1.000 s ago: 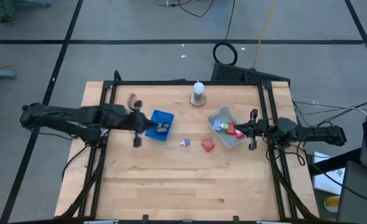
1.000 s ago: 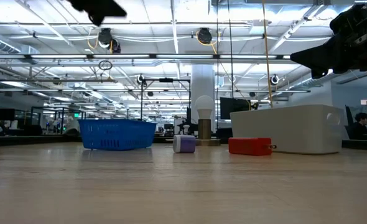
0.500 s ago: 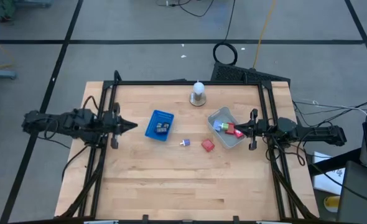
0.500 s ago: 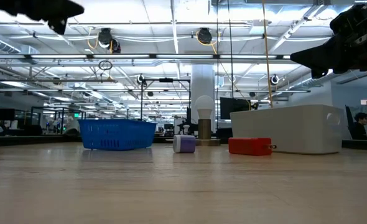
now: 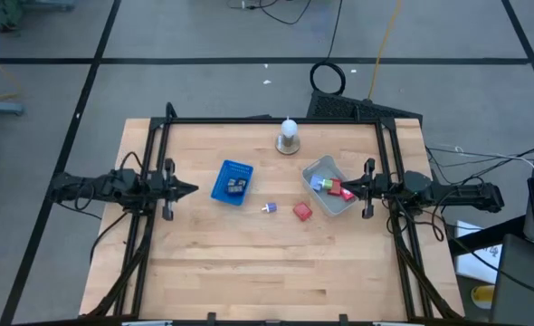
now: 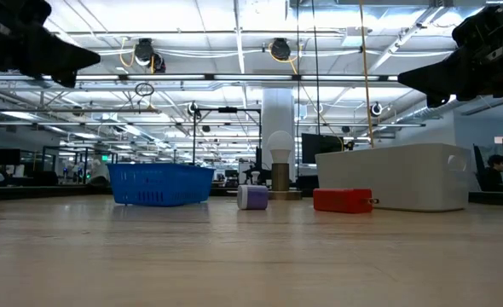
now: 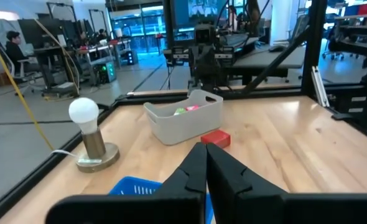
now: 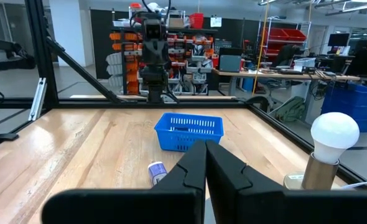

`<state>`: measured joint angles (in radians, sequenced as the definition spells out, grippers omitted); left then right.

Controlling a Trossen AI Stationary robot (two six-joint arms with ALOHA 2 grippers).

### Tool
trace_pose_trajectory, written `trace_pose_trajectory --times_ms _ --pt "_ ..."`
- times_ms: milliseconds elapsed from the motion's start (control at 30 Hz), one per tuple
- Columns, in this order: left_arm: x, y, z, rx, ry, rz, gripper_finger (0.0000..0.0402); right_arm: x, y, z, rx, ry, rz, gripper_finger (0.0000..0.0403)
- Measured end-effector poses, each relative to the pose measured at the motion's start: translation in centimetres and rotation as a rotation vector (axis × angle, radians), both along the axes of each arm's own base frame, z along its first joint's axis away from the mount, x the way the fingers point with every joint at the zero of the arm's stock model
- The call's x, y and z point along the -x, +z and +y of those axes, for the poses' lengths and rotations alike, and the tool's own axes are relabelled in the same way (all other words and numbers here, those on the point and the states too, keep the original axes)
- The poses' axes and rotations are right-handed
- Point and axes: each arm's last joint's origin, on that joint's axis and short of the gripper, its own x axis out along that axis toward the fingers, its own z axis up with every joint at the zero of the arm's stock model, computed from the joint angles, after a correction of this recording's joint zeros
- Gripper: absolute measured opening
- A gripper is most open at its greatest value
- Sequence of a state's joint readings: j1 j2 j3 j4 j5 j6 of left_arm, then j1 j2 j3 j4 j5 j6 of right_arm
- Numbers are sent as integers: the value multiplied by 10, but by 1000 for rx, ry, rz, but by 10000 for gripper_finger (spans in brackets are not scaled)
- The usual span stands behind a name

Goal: Pick & Place Office items
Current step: Put the red charger into the gray bin

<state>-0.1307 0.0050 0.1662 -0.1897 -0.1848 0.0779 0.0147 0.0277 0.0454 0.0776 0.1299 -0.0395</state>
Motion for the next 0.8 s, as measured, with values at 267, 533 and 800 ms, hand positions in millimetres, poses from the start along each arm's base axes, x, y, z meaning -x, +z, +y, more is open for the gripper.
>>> trace_pose_trajectory --times_ms 267,533,800 --pt "-5 -15 -1 -11 -1 23 2 0 0 0 0 0 0 0" --pt "-7 -22 -1 -13 -1 45 2 0 0 0 0 0 0 0" --pt "-8 -27 -1 -14 -1 49 3 0 0 0 0 0 0 0"
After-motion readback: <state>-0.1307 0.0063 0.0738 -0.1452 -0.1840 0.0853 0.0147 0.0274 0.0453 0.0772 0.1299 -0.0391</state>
